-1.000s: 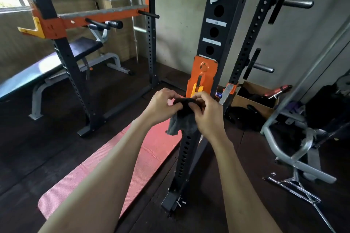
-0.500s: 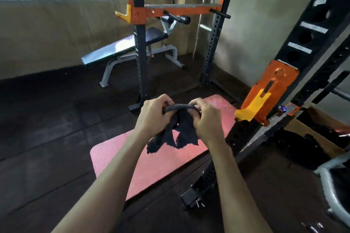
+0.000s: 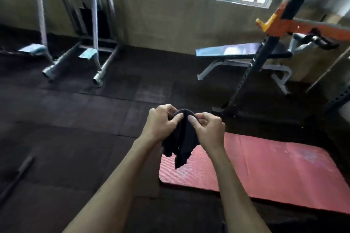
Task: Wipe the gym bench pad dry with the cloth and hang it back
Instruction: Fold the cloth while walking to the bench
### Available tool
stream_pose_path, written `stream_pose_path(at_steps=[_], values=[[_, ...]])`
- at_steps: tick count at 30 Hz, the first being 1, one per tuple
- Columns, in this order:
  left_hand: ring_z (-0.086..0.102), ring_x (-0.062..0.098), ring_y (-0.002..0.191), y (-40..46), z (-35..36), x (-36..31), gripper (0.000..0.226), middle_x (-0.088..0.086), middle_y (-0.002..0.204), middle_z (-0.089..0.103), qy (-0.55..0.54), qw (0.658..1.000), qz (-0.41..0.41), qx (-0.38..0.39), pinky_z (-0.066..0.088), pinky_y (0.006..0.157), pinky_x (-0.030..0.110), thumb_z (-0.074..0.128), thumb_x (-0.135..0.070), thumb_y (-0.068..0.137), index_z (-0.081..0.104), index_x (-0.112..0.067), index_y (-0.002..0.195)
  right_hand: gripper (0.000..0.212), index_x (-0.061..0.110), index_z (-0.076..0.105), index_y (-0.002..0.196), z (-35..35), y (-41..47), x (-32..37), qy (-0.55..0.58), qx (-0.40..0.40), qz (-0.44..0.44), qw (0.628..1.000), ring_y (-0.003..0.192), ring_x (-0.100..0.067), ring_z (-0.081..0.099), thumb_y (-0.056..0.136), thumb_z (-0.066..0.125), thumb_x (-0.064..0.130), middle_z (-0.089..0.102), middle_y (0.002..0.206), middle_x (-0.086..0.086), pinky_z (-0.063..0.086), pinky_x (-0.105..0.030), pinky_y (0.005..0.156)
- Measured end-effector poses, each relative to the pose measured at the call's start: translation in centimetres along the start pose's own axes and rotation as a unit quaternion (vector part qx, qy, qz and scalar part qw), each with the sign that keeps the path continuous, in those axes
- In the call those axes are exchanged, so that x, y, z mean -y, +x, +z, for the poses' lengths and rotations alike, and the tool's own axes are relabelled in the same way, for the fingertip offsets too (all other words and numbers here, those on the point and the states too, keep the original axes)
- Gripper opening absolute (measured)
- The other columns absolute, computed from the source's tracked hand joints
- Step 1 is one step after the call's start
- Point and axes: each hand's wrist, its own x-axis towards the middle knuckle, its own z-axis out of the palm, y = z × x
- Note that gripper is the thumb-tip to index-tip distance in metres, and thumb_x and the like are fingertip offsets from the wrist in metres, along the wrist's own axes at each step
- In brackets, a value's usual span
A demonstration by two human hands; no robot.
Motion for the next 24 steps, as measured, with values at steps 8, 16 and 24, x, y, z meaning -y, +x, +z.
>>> stream_pose_path(at_steps=[8,16,24], values=[[0.07,0.005,0.079,0.4,-14.7,11.0,0.021,-0.011,0.077,0.074,-0.031,0.985,-0.107,-0.132,0.056,0.079,0.023,0.067,-0.039,0.092,0.074,-0.02,0.088,0.011,0.023,0.08,0.085,17.9,-0.6,8.5,0.093,0.14,-0.023,0.986,0.077,-0.006,0.073,0.077,0.082,0.031,0.077,0.078,0.01,0.06,-0.04,0.08],[0.071,0.003,0.078,-0.7,-29.4,19.9,0.023,-0.013,0.076,0.076,-0.071,0.945,-0.186,-0.261,0.057,0.079,0.027,0.069,-0.047,0.086,0.078,-0.026,0.086,0.026,0.035,0.076,0.088,33.9,-2.8,18.3,0.13,0.337,-0.048,0.931,0.082,-0.023,0.074,0.087,0.071,0.01,0.078,0.085,-0.002,0.061,-0.047,0.078],[0.072,0.005,0.082,-3.2,-40.6,28.3,0.022,-0.02,0.071,0.074,-0.089,0.872,-0.289,-0.386,0.059,0.084,0.037,0.07,-0.053,0.073,0.077,-0.034,0.081,0.054,0.028,0.072,0.117,47.3,-6.6,25.1,0.14,0.478,-0.149,0.854,0.092,-0.018,0.072,0.066,0.087,0.017,0.07,0.106,0.003,0.06,-0.04,0.076]])
